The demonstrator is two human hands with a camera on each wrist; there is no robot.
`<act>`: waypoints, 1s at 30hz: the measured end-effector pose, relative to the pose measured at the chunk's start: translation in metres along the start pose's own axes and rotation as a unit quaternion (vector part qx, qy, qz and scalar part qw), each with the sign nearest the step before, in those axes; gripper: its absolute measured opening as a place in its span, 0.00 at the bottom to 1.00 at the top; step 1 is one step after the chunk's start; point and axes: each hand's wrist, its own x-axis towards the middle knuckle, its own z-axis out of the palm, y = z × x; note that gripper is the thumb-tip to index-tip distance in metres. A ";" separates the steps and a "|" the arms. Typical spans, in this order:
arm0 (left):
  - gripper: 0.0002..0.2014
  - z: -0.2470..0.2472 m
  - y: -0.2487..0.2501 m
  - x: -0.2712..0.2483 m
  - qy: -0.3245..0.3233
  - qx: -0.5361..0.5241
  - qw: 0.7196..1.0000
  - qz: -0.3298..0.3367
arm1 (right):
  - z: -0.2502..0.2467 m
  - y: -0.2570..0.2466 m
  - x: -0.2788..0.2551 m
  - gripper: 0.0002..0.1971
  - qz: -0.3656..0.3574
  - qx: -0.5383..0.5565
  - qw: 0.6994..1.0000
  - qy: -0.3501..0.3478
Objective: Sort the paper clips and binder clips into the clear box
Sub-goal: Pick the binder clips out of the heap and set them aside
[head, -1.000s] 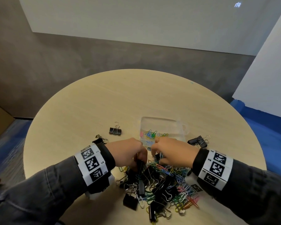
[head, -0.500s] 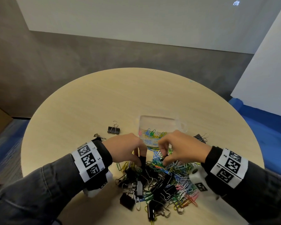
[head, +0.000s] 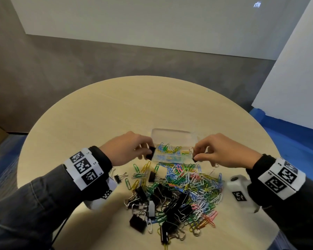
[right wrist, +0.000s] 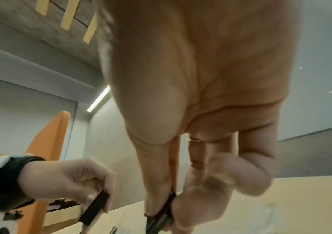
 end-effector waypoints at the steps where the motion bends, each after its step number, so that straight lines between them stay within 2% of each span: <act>1: 0.04 -0.003 -0.004 0.000 0.012 0.032 0.999 -0.022 | -0.004 0.006 0.000 0.04 0.015 -0.009 1.000 0.016; 5: 0.07 -0.007 -0.019 -0.002 0.027 0.131 0.986 -0.102 | -0.015 0.036 0.002 0.07 0.101 -0.064 0.989 0.086; 7: 0.06 -0.006 -0.024 -0.001 0.029 0.124 0.985 -0.115 | -0.015 0.046 0.004 0.08 0.137 -0.049 0.984 0.101; 10: 0.05 -0.003 -0.029 0.001 0.009 0.085 0.990 -0.114 | -0.010 0.054 0.008 0.08 0.163 -0.012 0.983 0.081; 14: 0.06 0.001 -0.030 0.003 0.002 0.068 0.992 -0.108 | 0.000 0.057 0.012 0.09 0.150 0.002 0.986 0.069; 20: 0.18 0.002 -0.036 0.003 -0.018 0.106 0.988 -0.107 | 0.012 0.061 0.019 0.09 0.150 -0.013 0.986 0.066; 26: 0.09 0.003 -0.033 0.002 0.010 0.191 0.977 -0.095 | 0.013 0.060 0.023 0.05 0.177 -0.095 0.973 0.112; 28: 0.05 0.001 -0.025 0.002 0.017 0.173 0.982 -0.077 | 0.013 0.048 0.018 0.07 0.171 -0.127 0.967 0.142; 30: 0.06 0.000 -0.015 0.000 -0.023 0.099 0.993 -0.053 | 0.014 0.025 0.010 0.10 0.132 -0.103 0.977 0.134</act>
